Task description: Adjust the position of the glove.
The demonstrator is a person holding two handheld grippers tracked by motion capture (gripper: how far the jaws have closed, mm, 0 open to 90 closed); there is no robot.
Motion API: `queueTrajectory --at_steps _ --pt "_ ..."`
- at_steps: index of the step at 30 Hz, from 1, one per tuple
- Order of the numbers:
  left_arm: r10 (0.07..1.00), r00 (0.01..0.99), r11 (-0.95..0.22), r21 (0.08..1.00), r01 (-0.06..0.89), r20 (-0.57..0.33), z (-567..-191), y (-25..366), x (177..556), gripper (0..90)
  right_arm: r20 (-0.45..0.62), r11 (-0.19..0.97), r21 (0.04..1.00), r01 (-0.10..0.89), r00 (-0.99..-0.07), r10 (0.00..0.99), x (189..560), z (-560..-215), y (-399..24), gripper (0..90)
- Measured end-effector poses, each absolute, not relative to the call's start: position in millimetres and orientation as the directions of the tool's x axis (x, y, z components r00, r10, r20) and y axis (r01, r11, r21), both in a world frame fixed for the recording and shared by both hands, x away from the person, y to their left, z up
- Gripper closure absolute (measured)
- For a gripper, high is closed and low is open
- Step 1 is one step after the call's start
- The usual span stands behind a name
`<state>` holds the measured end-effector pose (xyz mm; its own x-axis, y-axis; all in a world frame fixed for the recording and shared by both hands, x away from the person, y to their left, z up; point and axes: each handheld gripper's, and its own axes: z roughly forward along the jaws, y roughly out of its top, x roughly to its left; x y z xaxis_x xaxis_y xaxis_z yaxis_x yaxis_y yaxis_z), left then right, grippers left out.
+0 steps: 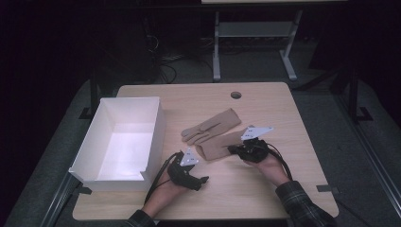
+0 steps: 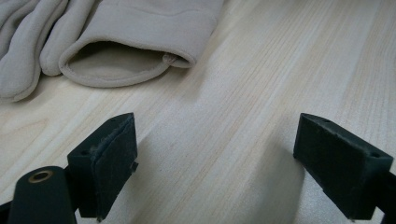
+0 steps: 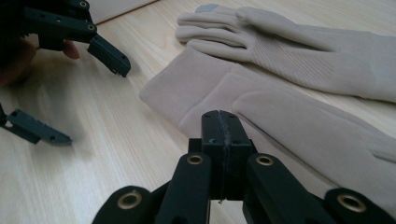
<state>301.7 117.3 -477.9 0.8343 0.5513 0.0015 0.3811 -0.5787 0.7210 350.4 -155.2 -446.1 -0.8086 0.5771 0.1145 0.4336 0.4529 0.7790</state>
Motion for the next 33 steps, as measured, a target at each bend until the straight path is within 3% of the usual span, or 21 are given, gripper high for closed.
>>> queueTrajectory --at_steps 33 --pt "0.551 0.834 -0.58 0.72 0.382 0.002 -478 117 302 12.8 0.107 0.522 0.74 0.423 -0.841 0.531 369 -468 -89 90.0"
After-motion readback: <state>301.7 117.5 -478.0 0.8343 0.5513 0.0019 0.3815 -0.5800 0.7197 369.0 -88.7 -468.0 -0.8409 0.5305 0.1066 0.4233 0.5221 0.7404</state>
